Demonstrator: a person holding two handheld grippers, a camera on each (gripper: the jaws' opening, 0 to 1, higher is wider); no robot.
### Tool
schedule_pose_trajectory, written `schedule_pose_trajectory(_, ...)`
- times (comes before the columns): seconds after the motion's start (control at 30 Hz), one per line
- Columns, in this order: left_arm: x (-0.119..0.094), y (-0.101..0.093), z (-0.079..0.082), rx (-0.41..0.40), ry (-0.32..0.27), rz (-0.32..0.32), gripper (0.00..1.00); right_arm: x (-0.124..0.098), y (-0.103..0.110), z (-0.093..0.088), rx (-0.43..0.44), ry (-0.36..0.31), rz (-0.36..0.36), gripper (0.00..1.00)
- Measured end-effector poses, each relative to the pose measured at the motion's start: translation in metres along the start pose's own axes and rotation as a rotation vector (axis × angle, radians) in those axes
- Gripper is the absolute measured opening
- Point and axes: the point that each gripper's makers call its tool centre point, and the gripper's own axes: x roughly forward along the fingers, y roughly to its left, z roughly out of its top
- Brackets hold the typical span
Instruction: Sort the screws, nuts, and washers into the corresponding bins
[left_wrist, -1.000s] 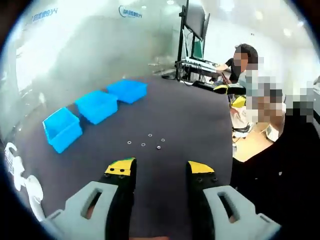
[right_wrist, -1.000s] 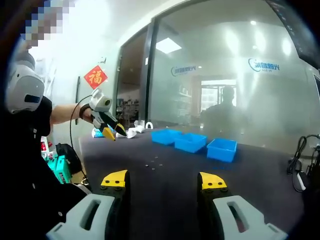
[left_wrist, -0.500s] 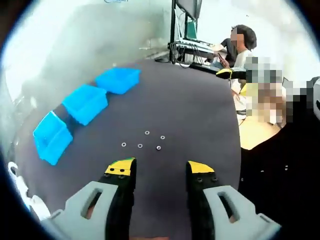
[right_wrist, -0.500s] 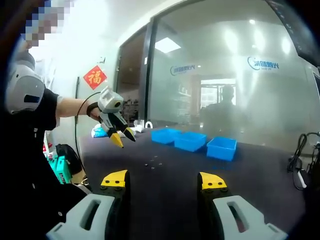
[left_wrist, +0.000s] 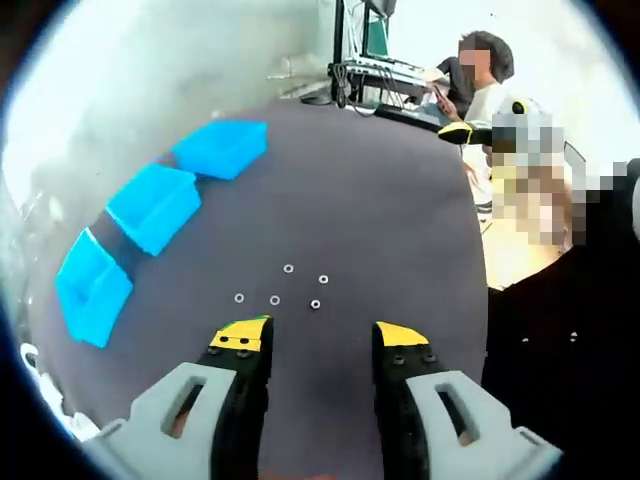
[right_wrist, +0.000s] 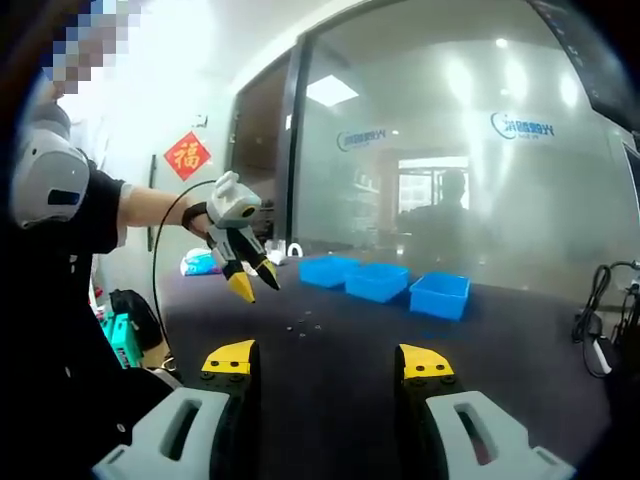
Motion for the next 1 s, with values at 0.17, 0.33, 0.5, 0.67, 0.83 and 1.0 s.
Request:
schedule_pose_trajectory(0.17,0.003,-0.003,0.0,0.007,0.017,-0.004,0.39,-0.001,-0.001,0.001,0.003,-0.002,-0.002,0.49)
schedule_pose_trajectory(0.33,0.003,-0.005,0.002,0.011,0.02,-0.006,0.39,-0.001,-0.003,0.001,0.0,0.0,-0.003,0.49)
schedule_pose_trajectory(0.5,0.009,-0.016,0.002,0.013,0.027,-0.01,0.39,0.0,-0.003,0.001,0.001,-0.002,-0.001,0.49)
schedule_pose_trajectory(0.67,0.014,-0.021,0.001,0.011,0.034,-0.012,0.39,-0.001,-0.004,-0.002,0.005,0.001,0.0,0.49)
schedule_pose_trajectory(0.83,0.018,-0.012,0.0,0.005,0.043,-0.013,0.39,-0.002,-0.004,-0.004,0.009,0.003,-0.002,0.49)
schedule_pose_trajectory(1.0,0.023,-0.004,-0.005,-0.002,0.061,-0.013,0.38,-0.003,-0.004,-0.005,0.012,0.005,-0.004,0.49)
